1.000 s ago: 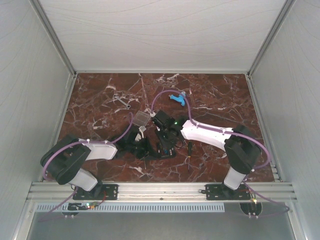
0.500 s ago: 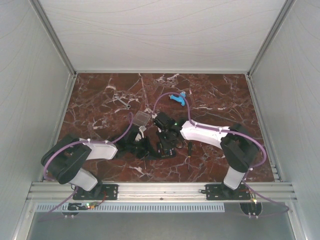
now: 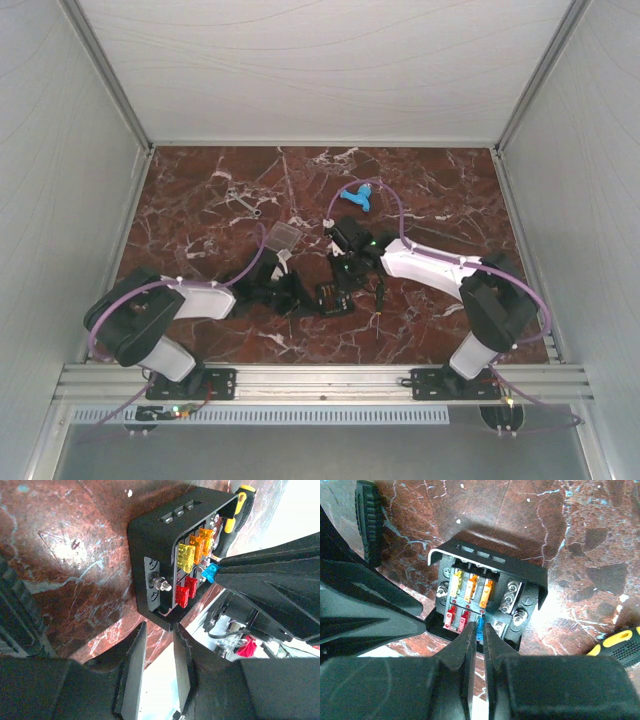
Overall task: Snap on the fuse box
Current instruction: Install the fuse at the fuse box base.
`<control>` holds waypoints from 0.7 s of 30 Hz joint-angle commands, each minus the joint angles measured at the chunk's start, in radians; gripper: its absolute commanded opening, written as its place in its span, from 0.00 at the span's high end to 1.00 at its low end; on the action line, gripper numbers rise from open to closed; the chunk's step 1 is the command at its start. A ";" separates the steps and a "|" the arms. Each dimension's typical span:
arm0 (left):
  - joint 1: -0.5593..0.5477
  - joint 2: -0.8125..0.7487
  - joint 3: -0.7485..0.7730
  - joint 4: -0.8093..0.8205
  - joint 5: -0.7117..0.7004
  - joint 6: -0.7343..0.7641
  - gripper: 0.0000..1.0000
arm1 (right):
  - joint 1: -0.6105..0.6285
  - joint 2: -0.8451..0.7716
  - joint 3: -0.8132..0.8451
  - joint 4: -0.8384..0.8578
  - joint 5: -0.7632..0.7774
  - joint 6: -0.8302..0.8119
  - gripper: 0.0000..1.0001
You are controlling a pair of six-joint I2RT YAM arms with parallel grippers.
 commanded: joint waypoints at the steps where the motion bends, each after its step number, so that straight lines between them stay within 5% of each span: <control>1: -0.010 0.014 0.005 0.065 -0.018 -0.027 0.72 | -0.011 -0.036 -0.023 0.022 -0.017 -0.008 0.95; 21: -0.015 -0.007 -0.001 0.054 -0.031 -0.031 0.70 | -0.021 -0.052 -0.009 -0.038 -0.109 -0.004 1.00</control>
